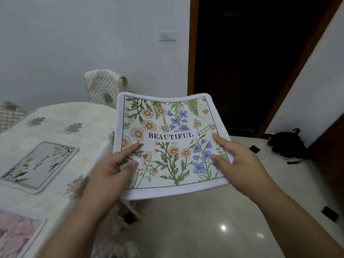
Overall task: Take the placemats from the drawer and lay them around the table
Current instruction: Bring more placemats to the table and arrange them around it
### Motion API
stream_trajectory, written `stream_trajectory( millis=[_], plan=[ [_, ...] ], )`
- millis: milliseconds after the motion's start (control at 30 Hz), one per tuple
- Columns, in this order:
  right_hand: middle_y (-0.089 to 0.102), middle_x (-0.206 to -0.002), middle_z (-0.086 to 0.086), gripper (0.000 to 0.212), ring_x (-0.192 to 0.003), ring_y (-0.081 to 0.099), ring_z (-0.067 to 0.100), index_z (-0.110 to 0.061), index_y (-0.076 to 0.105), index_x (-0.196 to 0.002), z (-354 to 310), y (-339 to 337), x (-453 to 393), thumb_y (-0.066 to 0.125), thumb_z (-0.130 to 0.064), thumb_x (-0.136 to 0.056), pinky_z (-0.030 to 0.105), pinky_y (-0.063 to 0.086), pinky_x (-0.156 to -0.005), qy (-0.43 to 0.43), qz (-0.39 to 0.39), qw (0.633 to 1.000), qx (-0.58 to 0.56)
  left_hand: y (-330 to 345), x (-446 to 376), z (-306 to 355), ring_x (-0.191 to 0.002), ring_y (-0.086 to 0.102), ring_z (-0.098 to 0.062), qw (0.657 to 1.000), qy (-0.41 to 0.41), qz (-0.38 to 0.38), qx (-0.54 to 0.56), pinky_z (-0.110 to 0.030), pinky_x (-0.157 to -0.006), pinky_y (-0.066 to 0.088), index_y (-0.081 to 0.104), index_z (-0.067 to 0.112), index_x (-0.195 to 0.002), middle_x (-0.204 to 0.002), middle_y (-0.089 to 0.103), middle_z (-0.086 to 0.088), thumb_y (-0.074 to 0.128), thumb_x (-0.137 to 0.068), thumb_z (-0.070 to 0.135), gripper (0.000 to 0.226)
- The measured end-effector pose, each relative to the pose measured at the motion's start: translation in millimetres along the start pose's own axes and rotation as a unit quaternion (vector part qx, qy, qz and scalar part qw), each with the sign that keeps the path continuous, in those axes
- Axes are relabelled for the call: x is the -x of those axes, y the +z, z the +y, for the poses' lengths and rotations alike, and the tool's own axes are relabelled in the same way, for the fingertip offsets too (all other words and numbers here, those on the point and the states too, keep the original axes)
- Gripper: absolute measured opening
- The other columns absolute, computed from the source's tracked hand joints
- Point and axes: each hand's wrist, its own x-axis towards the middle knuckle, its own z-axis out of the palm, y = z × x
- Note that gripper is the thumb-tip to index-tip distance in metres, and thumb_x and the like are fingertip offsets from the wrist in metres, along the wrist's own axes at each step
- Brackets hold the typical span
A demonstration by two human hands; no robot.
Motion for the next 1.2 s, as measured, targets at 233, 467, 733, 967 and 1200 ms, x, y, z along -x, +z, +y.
stream_trajectory(
  millis=[233,467,733,967,1200],
  plan=[
    [0.062,-0.124,-0.019,0.055,-0.094,0.066,-0.007,-0.044,0.051,-0.142,35,-68,-19,0.068,-0.022,-0.095,0.007,0.052,-0.066,0.019,-0.009,1.000,0.007,78,-13,-10,-0.118,0.062,-0.003,0.999,-0.024,-0.017,-0.030,-0.038,-0.108,0.048,0.067,0.062,-0.115,-0.124,0.053,0.039,0.068,-0.095,0.022,0.044],
    [0.052,-0.114,-0.029,0.056,-0.097,0.060,-0.009,-0.045,0.048,-0.144,53,-99,-46,0.067,-0.026,-0.095,0.002,0.048,-0.064,0.016,-0.011,0.999,0.038,120,-32,0,-0.104,0.070,-0.002,0.998,-0.046,-0.016,0.038,-0.027,-0.090,0.059,0.071,0.056,-0.113,-0.130,0.058,0.030,0.067,-0.096,0.017,0.043],
    [0.054,-0.114,-0.027,0.057,-0.092,0.062,-0.012,-0.041,0.047,-0.146,76,-116,-100,0.066,-0.023,-0.095,0.005,0.050,-0.062,0.041,-0.001,0.998,0.040,162,-89,6,-0.095,0.071,0.000,0.996,-0.053,-0.025,0.064,-0.013,-0.073,0.057,0.074,0.042,-0.117,-0.120,0.059,0.032,0.066,-0.096,0.009,0.041],
    [0.057,-0.117,-0.018,0.058,-0.094,0.063,-0.005,-0.041,0.046,-0.147,89,-121,-178,0.067,-0.024,-0.095,0.006,0.052,-0.064,0.055,0.019,0.995,0.076,192,-179,-7,-0.096,0.072,-0.001,0.995,-0.053,-0.050,0.074,-0.017,-0.076,0.059,0.075,0.046,-0.114,-0.116,0.063,0.033,0.067,-0.095,0.011,0.041],
    [0.058,-0.126,-0.013,0.061,-0.103,0.063,0.003,-0.046,0.042,-0.147,86,-115,-290,0.067,-0.030,-0.094,0.023,0.061,-0.080,0.063,0.033,0.990,0.122,206,-302,-12,-0.090,0.074,-0.001,0.994,-0.056,-0.079,0.055,-0.018,-0.073,0.060,0.074,0.053,-0.109,-0.105,0.070,0.032,0.067,-0.095,0.011,0.044]
  ],
)
